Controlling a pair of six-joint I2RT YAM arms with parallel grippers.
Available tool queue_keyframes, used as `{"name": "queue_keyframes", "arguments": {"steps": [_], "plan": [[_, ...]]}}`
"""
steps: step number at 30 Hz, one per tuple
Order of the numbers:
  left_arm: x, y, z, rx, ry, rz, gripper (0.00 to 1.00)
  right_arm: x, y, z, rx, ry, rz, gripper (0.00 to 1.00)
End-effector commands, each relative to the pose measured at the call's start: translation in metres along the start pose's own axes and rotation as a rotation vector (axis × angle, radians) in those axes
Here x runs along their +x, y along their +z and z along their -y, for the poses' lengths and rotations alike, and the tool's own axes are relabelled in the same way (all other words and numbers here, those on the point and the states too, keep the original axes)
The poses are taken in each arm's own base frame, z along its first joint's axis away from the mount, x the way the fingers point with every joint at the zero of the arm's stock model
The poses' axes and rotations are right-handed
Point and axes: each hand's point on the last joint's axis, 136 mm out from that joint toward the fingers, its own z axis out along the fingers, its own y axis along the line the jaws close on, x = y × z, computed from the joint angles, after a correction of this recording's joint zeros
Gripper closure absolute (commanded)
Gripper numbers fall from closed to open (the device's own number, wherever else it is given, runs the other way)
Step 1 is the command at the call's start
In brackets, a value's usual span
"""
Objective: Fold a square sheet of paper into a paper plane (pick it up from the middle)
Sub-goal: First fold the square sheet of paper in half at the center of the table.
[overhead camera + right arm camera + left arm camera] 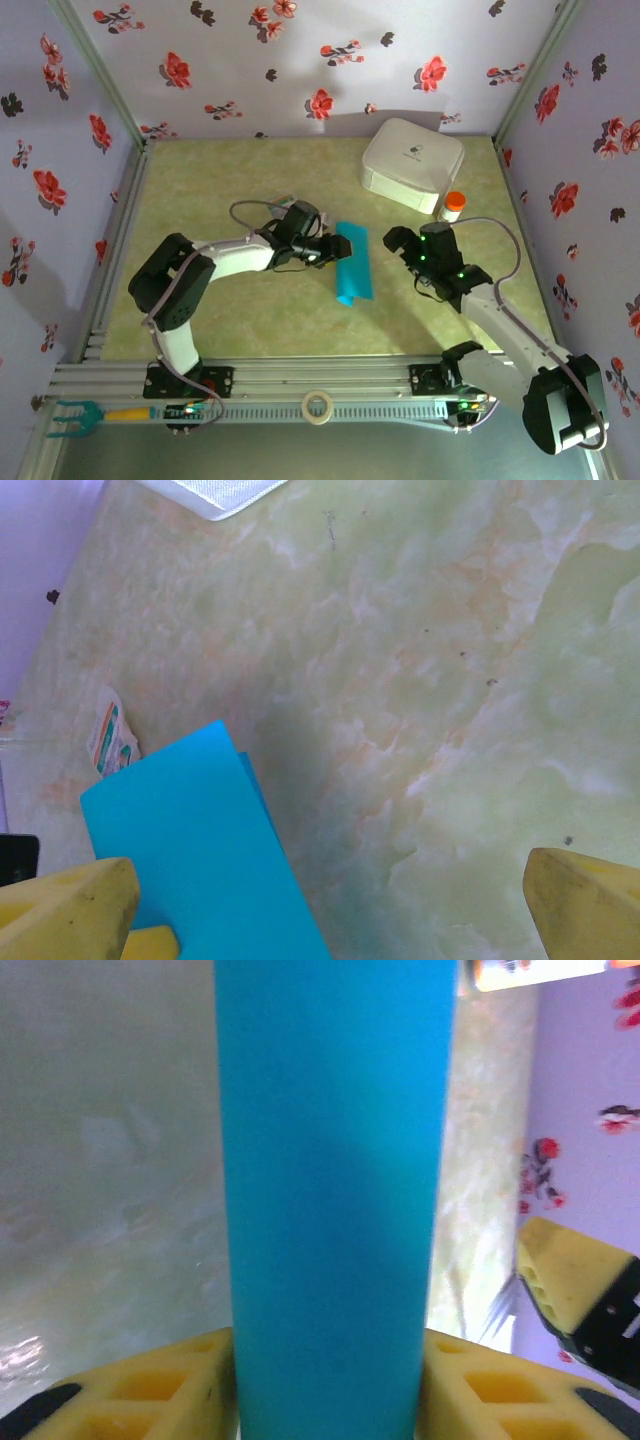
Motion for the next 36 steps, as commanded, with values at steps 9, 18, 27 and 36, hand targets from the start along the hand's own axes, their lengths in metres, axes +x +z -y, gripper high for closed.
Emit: {"name": "queue_keyframes", "arguments": {"steps": [9,18,27,36], "plan": [[-0.001,0.002,0.002,0.161,-0.076,-0.012,0.56,0.01,0.012,-0.012,-0.071,0.0,-0.064,0.01],[0.013,0.01,-0.033,0.025,-0.089,-0.097,0.57,0.02,0.024,-0.014,-0.063,-0.003,-0.139,0.01],[0.016,0.007,-0.055,-0.105,-0.065,-0.134,0.49,0.026,0.031,-0.011,-0.057,0.003,-0.166,0.03],[0.01,-0.008,-0.069,-0.287,0.017,-0.122,0.4,0.027,0.032,-0.01,-0.052,-0.002,-0.174,0.03]]}}
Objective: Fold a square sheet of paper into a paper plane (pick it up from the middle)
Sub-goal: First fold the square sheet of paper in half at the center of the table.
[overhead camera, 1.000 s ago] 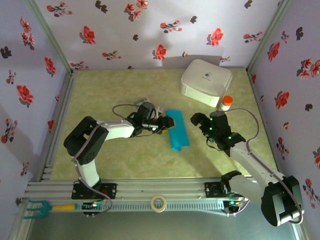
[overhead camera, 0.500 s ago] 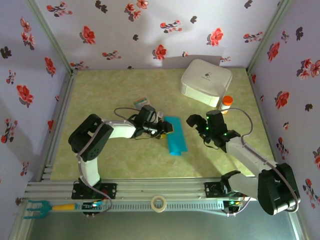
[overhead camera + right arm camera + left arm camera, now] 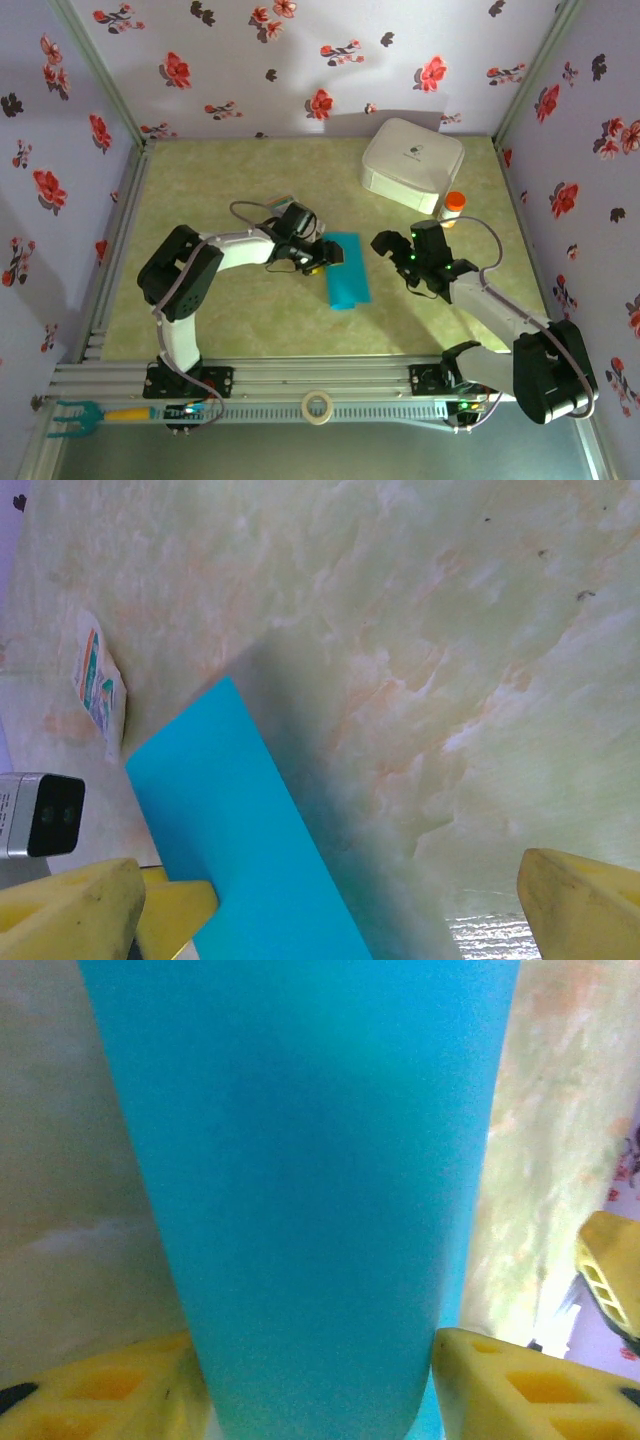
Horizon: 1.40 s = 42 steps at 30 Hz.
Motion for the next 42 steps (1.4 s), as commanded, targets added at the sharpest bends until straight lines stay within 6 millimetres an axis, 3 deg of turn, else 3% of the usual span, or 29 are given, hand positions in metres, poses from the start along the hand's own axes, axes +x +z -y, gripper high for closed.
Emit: {"name": "queue_keyframes", "arguments": {"steps": [1,17,21,42], "plan": [[0.004,-0.008,-0.015,-0.112,0.04,-0.009,0.39,-0.004,0.0,-0.009,-0.027,-0.008,0.004,0.03],[-0.002,-0.026,-0.031,-0.231,0.051,0.076,0.48,0.0,0.005,-0.007,-0.014,-0.001,-0.021,0.03],[0.001,-0.023,-0.036,-0.252,0.047,0.055,0.52,0.001,0.006,-0.007,-0.013,-0.004,-0.028,0.03],[0.01,-0.008,-0.063,-0.367,0.017,-0.007,0.51,0.003,0.009,-0.009,-0.013,-0.006,-0.043,0.02]]}}
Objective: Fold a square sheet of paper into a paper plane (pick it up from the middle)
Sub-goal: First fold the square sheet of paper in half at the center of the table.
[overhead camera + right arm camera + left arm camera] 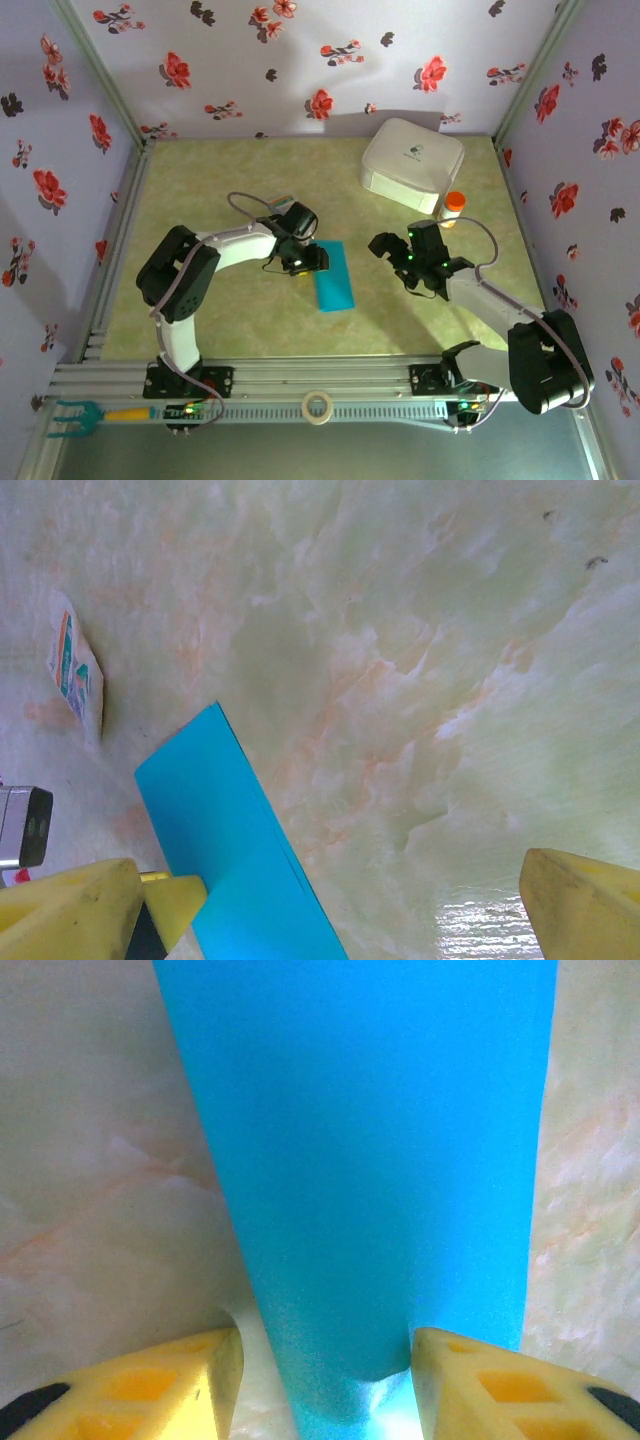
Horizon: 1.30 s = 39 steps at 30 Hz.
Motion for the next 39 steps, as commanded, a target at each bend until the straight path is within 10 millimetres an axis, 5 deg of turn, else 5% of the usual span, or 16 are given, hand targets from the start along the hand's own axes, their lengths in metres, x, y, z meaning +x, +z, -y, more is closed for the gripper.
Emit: {"name": "queue_keyframes", "arguments": {"steps": [1,39], "plan": [[0.009,0.013,-0.017,-0.077,-0.024,-0.029,0.51,-0.003,-0.001,-0.014,-0.032,-0.014,0.001,0.02],[0.014,0.028,-0.036,-0.278,0.007,-0.087,0.46,-0.003,-0.001,-0.011,-0.013,-0.017,-0.005,0.02]]}}
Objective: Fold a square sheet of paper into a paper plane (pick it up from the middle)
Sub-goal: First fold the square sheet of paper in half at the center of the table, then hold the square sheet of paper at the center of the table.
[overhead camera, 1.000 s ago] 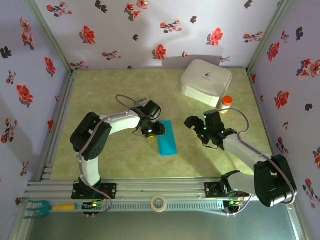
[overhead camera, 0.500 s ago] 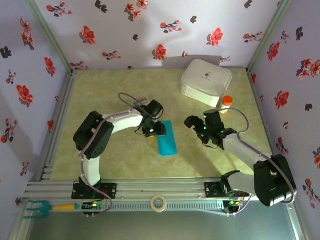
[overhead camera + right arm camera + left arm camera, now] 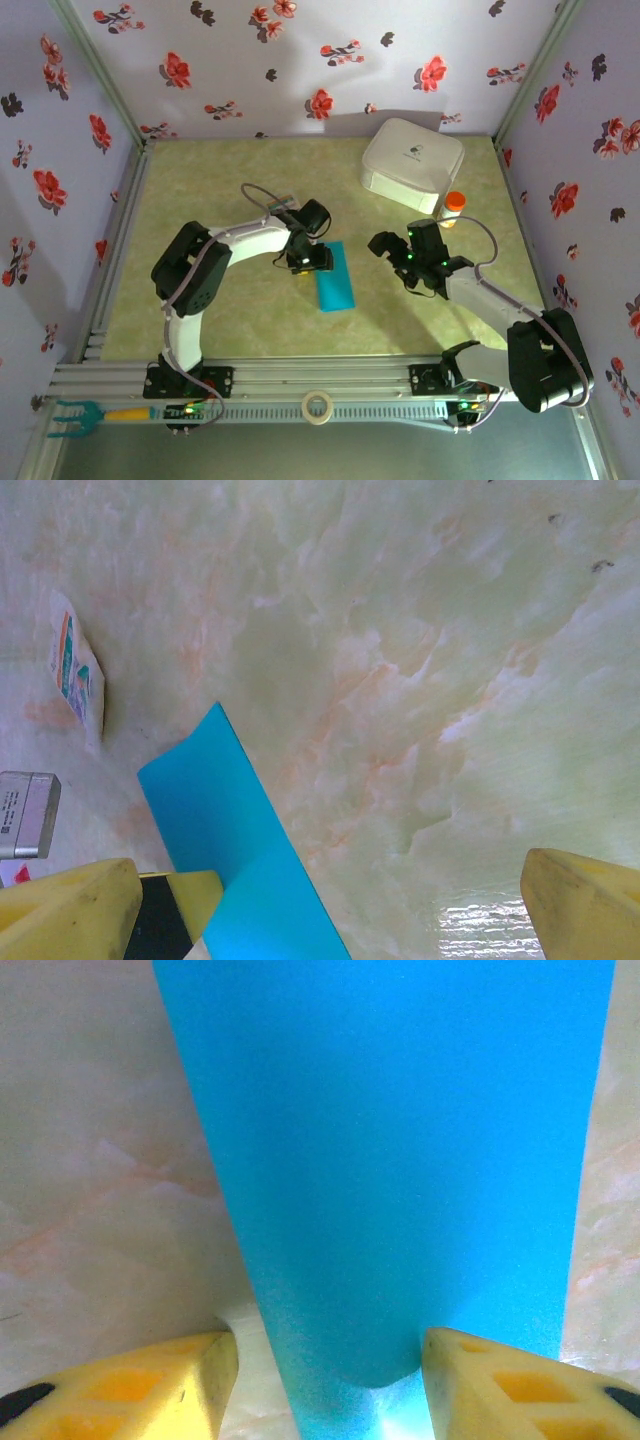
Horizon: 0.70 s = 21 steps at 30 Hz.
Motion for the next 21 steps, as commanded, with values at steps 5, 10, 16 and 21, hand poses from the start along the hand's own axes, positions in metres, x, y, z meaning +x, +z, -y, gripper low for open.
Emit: {"name": "queue_keyframes", "arguments": {"steps": [5,10,16,21], "plan": [[0.0149,0.0283,-0.0318,-0.127,0.0,-0.056,0.48,-0.0013,-0.0019,-0.0096,-0.014,-0.018,-0.005,0.02],[0.014,0.0289,-0.031,-0.125,-0.002,-0.056,0.48,-0.0012,-0.0007,-0.009,-0.013,-0.018,-0.007,0.02],[0.0157,0.0318,-0.0322,-0.125,0.009,-0.065,0.48,-0.0008,-0.0003,-0.008,-0.008,-0.018,-0.01,0.02],[0.0171,0.0341,-0.0337,-0.131,0.026,-0.075,0.47,-0.0002,-0.0008,-0.0082,-0.009,-0.019,-0.011,0.02]]}}
